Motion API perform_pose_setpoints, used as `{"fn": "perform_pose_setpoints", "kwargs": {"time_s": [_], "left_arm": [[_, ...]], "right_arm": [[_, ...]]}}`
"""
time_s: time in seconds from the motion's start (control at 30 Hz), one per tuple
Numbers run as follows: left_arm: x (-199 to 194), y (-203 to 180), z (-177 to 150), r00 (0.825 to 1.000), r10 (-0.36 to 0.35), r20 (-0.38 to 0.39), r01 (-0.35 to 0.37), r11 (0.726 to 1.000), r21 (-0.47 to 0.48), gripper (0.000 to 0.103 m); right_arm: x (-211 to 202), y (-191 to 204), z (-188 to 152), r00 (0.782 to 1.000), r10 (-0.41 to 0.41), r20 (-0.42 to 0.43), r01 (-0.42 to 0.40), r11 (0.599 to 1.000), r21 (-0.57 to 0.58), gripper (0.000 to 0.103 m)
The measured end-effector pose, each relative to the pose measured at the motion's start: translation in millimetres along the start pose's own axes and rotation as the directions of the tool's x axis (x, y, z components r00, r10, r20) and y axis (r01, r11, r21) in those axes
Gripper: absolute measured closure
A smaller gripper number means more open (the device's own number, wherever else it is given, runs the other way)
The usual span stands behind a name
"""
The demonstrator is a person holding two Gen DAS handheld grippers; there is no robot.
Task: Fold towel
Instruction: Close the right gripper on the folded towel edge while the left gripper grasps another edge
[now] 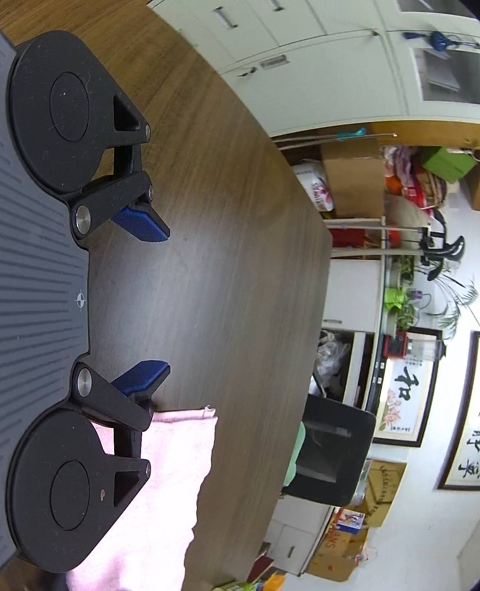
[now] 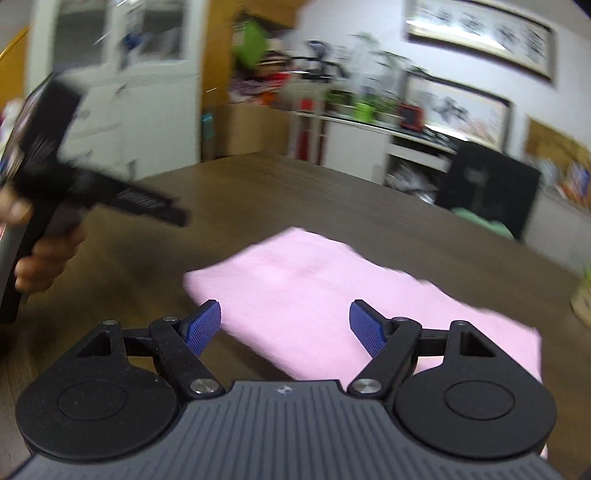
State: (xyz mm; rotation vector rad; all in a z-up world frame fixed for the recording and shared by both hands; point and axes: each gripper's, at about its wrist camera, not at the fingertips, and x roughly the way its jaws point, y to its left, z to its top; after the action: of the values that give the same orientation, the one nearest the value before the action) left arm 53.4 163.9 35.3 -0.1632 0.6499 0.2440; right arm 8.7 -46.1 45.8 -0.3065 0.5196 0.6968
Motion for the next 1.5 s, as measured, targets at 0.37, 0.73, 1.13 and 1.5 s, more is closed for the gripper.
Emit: {"fn": "perform_pose_setpoints", "kwargs": {"time_s": [0.37, 0.73, 1.13, 1.5], "left_arm": [[-4, 14, 4, 0.999, -0.040, -0.008, 0.039, 0.998, -0.052, 0.018], [1, 19, 3, 0.997, -0.063, -0.048, 0.059, 0.994, -0.090, 0.014], [23, 18, 9, 0.985, -0.130, -0.113, 0.114, 0.983, -0.142, 0.010], [47, -3, 25, 0.930, -0.290, -0.225, 0.236, 0.942, -0.240, 0.005]], "right_arm": [[54, 52, 17, 0.996, 0.000, -0.088, -0.014, 0.987, -0.162, 0.058], [69, 63, 18, 0.997, -0.040, -0.073, 0.023, 0.978, -0.208, 0.080], [39, 44, 18, 0.999, 0.024, 0.022, -0.022, 0.995, -0.096, 0.096], [13, 26, 12, 0.995, 0.040, 0.087, -0.037, 0.999, -0.037, 0.096]]}}
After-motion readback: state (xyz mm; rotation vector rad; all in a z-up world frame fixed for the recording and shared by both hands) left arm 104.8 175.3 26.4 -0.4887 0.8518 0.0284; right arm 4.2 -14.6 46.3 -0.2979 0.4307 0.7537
